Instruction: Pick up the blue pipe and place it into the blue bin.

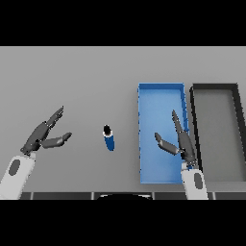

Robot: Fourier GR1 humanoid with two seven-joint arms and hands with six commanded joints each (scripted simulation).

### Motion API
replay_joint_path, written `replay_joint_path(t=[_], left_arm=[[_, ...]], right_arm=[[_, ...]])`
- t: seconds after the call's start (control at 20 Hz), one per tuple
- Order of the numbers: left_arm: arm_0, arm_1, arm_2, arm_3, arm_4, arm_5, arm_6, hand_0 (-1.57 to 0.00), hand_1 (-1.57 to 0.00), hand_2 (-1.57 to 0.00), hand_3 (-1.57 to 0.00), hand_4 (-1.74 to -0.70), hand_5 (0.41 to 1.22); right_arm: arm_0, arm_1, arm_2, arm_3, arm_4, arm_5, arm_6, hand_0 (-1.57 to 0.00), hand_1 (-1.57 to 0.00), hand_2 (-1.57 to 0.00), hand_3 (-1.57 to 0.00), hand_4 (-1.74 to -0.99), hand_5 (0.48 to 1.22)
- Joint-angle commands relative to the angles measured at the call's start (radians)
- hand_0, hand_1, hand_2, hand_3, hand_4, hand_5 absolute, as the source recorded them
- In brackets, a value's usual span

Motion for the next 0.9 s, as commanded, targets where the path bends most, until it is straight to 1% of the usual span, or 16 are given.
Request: replay_joint_path(t=[0.0,0.05,0.1,0.15,0.25,0.3,0.35,0.4,0.45,0.55,0.65,0.7,0.75,0.85], left_arm=[[0.015,0.009,-0.017,-0.023,-0.001,-0.030,-0.017,0.00,0.00,0.00,0.00,-1.10,0.567],[0.029,0.018,-0.030,-0.038,-0.001,-0.056,-0.028,0.00,0.00,0.00,0.00,-1.10,0.554],[0.040,0.010,-0.059,-0.076,-0.004,-0.063,-0.008,0.00,0.00,0.00,0.00,-1.11,0.534],[0.037,-0.007,-0.083,-0.091,-0.008,-0.065,0.023,0.00,0.00,0.00,0.00,-1.12,0.514],[0.029,-0.031,-0.125,-0.105,-0.026,-0.082,0.042,0.00,0.00,0.00,0.00,-1.16,0.497],[0.039,-0.048,-0.145,-0.110,-0.054,-0.076,0.026,0.00,0.00,0.00,0.00,-1.17,0.490],[0.042,-0.053,-0.155,-0.115,-0.073,-0.068,0.021,0.00,0.00,0.00,0.00,-1.18,0.484],[0.036,-0.073,-0.179,-0.124,-0.098,-0.057,0.035,0.00,0.00,0.00,0.00,-1.18,0.475],[0.023,-0.095,-0.191,-0.115,-0.116,-0.046,0.042,0.00,0.00,0.00,0.00,-1.18,0.469],[0.028,-0.130,-0.217,-0.104,-0.155,-0.027,0.021,0.00,0.00,0.00,0.00,-1.19,0.464],[0.012,-0.155,-0.227,-0.087,-0.154,-0.029,0.036,0.00,0.00,0.00,0.00,-1.19,0.465],[-0.001,-0.182,-0.238,-0.060,-0.161,-0.029,0.043,0.00,0.00,0.00,0.00,-1.20,0.467],[-0.022,-0.212,-0.243,-0.022,-0.160,-0.031,0.068,0.00,0.00,0.00,0.00,-1.21,0.468],[-0.049,-0.260,-0.252,0.024,-0.163,-0.032,0.067,0.00,0.00,0.00,0.00,-1.19,0.467]], right_arm=[[-0.001,0.000,0.005,-0.003,0.004,0.001,-0.020,0.00,0.00,0.00,0.00,-1.193,0.605],[0.009,0.001,0.008,-0.004,0.001,0.006,-0.035,0.00,0.00,0.00,0.00,-1.198,0.607],[0.018,-0.002,0.009,-0.015,-0.004,0.012,-0.034,0.00,0.00,0.00,0.00,-1.201,0.609],[0.009,-0.001,0.007,-0.007,-0.004,0.012,-0.025,0.00,0.00,0.00,0.00,-1.205,0.611],[0.007,0.003,0.015,-0.007,0.004,0.012,-0.024,0.00,0.00,0.00,0.00,-1.208,0.612],[-0.002,-0.005,0.006,-0.018,-0.006,0.015,-0.011,0.00,0.00,0.00,0.00,-1.211,0.613],[0.015,0.000,0.012,-0.020,-0.004,0.015,-0.021,0.00,0.00,0.00,0.00,-1.212,0.613],[0.018,0.003,0.014,-0.022,0.001,0.011,-0.016,0.00,0.00,0.00,0.00,-1.217,0.615],[0.013,0.012,0.024,-0.027,0.008,0.008,-0.005,0.00,0.00,0.00,0.00,-1.221,0.618],[0.029,0.017,0.028,-0.043,0.007,0.007,-0.008,0.00,0.00,0.00,0.00,-1.223,0.620],[0.030,0.020,0.023,-0.042,0.005,0.001,-0.005,0.00,0.00,0.00,0.00,-1.230,0.622],[0.039,0.017,0.028,-0.052,0.008,0.005,-0.006,0.00,0.00,0.00,0.00,-1.231,0.623],[0.039,0.026,0.035,-0.050,0.013,0.002,-0.001,0.00,0.00,0.00,0.00,-1.229,0.622],[0.038,0.015,0.022,-0.058,-0.001,0.008,-0.001,0.00,0.00,0.00,0.00,-1.223,0.618]])
